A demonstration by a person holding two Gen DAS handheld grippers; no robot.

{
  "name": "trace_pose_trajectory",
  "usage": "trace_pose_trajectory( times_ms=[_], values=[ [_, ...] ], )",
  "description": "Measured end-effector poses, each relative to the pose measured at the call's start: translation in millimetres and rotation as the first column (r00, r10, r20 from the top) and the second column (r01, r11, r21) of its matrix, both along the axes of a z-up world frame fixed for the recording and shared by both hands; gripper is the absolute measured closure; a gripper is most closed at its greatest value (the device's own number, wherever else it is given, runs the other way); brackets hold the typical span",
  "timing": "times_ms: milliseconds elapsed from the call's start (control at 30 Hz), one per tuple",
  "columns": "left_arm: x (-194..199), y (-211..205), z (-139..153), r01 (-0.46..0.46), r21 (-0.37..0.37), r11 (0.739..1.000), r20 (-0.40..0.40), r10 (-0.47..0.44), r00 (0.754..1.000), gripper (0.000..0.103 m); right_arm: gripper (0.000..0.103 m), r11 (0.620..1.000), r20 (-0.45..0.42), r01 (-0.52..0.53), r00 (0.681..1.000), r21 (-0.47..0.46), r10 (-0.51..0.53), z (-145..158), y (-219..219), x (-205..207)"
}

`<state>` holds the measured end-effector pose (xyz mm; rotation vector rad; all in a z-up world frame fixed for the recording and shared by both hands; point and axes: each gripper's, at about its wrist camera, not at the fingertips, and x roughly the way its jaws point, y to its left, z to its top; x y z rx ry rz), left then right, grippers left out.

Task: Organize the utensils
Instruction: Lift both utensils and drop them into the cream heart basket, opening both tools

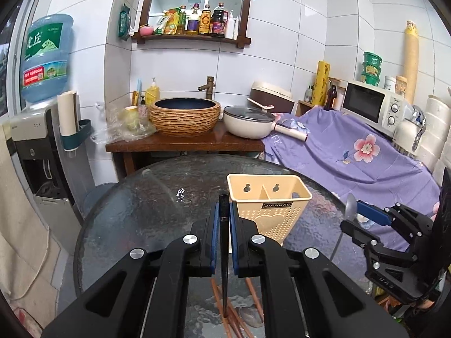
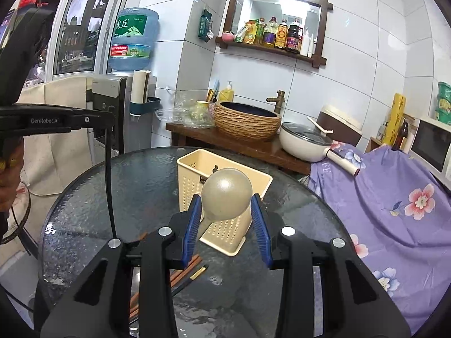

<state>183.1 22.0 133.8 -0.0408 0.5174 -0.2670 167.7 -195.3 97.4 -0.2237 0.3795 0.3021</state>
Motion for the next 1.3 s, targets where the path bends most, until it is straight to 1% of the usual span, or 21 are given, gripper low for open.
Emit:
trace_pose_trajectory(
  times_ms=[100,267,333,533,633,700,833,867,933,967,1033,1167,1300],
  values=[
    [5,0,4,0.003,-0.013,1.000,0.000,-0.003,1.000,0.096,0.066,1.000,0.000,0.004,1.000,0.004,-0.004,3,-1,4],
    [8,-2,24,0.019,-0.037,0.999,0.020,-0.018,1.000,0.096,0.066,1.000,0.022,0.015,1.000,-0.001,-0.015,15,-3,11],
    [11,-4,38,0.028,-0.044,0.999,0.044,-0.026,0.999,0.096,0.066,1.000,0.036,0.021,0.999,0.003,-0.021,27,-5,17],
    [19,-10,89,0.057,-0.119,0.991,0.128,-0.041,0.991,0.096,0.066,0.998,0.118,0.069,0.991,0.010,-0.070,68,-9,39],
    [28,-17,115,0.042,-0.136,0.990,0.195,-0.015,0.981,0.096,0.066,0.994,0.171,0.112,0.979,0.009,-0.112,89,-10,56],
    [39,-23,122,0.019,-0.134,0.991,0.218,0.011,0.976,0.096,0.066,0.989,0.210,0.147,0.967,-0.016,-0.141,95,-7,69],
    [62,-30,115,-0.015,-0.154,0.988,0.213,0.048,0.976,0.096,0.066,0.980,0.231,0.192,0.957,-0.058,-0.174,91,-1,96],
    [67,-32,111,-0.038,-0.154,0.987,0.224,0.073,0.972,0.096,0.066,0.976,0.242,0.203,0.953,-0.074,-0.180,87,1,100],
    [71,-32,107,-0.055,-0.155,0.986,0.246,0.092,0.965,0.096,0.066,0.969,0.261,0.223,0.947,-0.103,-0.190,77,3,108],
    [73,-35,102,-0.061,-0.147,0.987,0.257,0.097,0.961,0.096,0.066,0.969,0.256,0.226,0.947,-0.104,-0.193,72,3,111],
    [74,-37,94,-0.063,-0.137,0.989,0.256,0.097,0.962,0.096,0.066,0.967,0.234,0.230,0.951,-0.107,-0.200,59,2,119],
    [81,-40,72,-0.068,-0.124,0.990,0.216,0.094,0.972,0.096,0.066,0.967,0.190,0.221,0.962,-0.128,-0.194,31,5,127],
    [90,-46,42,-0.065,-0.107,0.992,0.151,0.081,0.985,0.096,0.066,0.971,0.158,0.200,0.971,-0.131,-0.178,10,7,125]
  ],
)
